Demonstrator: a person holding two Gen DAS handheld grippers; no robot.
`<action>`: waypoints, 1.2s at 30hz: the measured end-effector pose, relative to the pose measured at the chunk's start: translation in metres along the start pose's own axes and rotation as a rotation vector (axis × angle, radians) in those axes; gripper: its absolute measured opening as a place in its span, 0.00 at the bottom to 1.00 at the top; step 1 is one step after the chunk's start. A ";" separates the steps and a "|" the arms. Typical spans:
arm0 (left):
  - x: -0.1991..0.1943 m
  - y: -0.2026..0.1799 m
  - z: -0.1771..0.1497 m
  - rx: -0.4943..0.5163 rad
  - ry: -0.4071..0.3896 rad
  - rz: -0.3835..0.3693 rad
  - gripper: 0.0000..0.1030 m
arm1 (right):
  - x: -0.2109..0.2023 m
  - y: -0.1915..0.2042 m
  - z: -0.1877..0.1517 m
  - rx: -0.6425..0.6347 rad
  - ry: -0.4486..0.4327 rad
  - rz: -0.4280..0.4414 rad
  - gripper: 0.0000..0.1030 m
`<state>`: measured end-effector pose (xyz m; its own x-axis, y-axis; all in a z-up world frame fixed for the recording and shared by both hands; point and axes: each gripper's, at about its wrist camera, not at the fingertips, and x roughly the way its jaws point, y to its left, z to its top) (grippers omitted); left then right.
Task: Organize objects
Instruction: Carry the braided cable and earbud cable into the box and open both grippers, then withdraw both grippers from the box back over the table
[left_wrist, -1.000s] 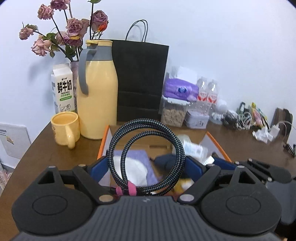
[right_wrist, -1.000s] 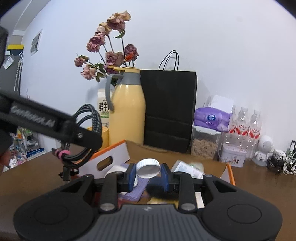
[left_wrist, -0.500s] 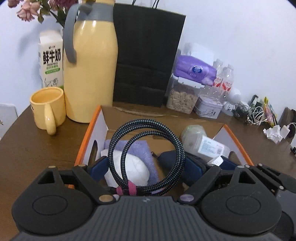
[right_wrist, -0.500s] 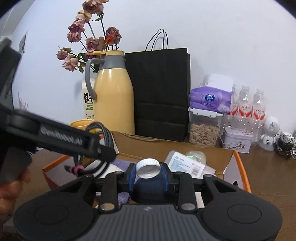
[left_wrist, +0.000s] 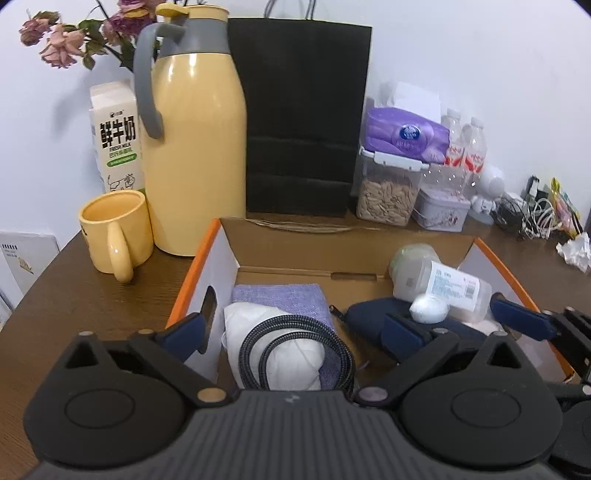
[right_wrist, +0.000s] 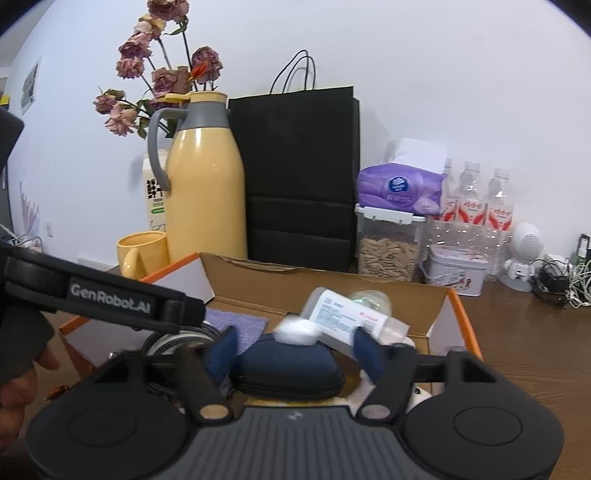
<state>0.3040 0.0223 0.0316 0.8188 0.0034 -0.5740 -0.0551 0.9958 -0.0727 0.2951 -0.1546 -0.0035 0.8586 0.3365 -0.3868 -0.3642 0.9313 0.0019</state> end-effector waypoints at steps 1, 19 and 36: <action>0.001 0.001 0.001 -0.008 0.001 0.005 1.00 | -0.001 0.000 0.000 -0.003 -0.003 -0.009 0.83; -0.024 -0.001 0.003 -0.006 -0.071 0.010 1.00 | -0.018 0.000 0.005 -0.011 -0.019 -0.026 0.99; -0.088 0.019 -0.026 -0.001 -0.133 0.021 1.00 | -0.063 0.018 -0.012 -0.059 0.031 -0.005 1.00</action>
<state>0.2158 0.0384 0.0596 0.8859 0.0360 -0.4624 -0.0732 0.9953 -0.0628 0.2302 -0.1604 0.0099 0.8490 0.3265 -0.4154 -0.3815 0.9228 -0.0545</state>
